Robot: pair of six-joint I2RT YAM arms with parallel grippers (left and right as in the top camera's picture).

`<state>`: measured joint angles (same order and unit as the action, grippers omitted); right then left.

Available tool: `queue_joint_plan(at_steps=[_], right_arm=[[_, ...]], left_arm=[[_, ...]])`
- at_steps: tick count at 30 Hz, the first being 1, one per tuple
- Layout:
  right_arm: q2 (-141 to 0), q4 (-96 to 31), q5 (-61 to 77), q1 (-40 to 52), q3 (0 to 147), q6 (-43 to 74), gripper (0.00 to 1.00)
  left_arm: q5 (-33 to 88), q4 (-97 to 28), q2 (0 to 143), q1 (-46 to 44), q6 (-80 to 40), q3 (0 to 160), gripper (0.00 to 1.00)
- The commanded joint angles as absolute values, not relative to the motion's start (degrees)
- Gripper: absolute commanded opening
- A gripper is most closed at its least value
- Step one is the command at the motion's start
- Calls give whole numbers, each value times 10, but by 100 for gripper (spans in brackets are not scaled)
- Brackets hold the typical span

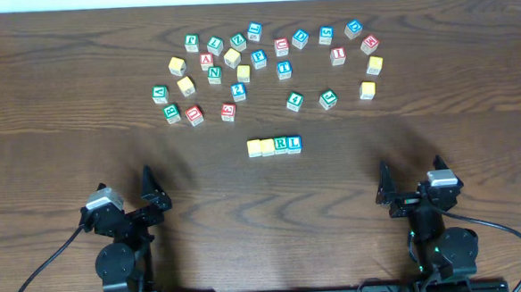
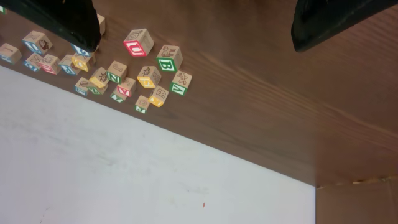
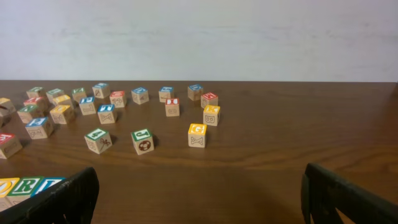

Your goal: Spell out CORL

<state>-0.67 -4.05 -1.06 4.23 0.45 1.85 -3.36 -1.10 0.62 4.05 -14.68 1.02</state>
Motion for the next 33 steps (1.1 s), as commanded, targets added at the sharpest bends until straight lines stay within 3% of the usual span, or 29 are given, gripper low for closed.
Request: queue_joint_plan(at_steps=[1,33], right_arm=[[-3,-42,-9,46,3,10,99],[-3,-42,-9,46,3,10,99]], left_arm=[[-47,-38,2,39,-136,2,96],[-47,-38,2,39,-136,2,96]])
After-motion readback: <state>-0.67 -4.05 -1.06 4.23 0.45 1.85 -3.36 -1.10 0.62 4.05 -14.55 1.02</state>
